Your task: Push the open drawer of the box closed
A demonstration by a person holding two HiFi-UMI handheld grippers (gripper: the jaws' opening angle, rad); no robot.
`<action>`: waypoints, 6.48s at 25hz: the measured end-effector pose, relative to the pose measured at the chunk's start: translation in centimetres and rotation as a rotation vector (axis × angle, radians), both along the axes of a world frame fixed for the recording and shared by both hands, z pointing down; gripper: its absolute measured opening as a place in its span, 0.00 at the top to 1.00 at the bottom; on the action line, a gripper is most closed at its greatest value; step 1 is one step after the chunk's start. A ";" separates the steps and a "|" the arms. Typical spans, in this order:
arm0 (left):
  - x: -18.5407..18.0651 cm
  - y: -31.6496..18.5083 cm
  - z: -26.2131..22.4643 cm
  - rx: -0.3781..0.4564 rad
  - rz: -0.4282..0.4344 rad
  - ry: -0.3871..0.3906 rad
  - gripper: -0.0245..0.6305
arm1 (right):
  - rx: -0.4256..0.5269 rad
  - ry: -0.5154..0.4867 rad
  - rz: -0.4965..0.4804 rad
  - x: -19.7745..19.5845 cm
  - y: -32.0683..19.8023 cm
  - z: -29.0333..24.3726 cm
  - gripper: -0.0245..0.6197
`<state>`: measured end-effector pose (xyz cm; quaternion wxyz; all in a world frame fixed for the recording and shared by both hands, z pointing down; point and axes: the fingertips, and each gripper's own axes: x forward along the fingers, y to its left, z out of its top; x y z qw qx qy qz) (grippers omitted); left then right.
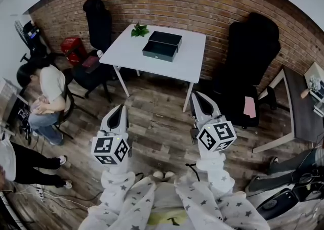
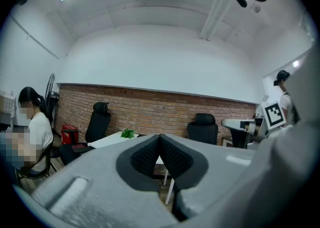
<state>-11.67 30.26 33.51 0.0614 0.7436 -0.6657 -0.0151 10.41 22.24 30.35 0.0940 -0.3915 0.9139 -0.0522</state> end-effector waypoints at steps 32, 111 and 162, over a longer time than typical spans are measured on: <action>-3.4 -15.1 6.0 -0.137 0.026 0.080 0.82 | -0.089 0.017 -0.010 -4.7 -14.2 4.9 0.95; -1.8 -52.8 29.6 -0.754 0.224 -0.057 0.86 | -0.426 0.047 -0.025 -12.2 -49.7 18.7 0.95; -0.2 -62.3 28.8 -0.703 0.293 -0.052 0.86 | -0.426 0.043 0.088 -9.6 -54.0 19.3 0.95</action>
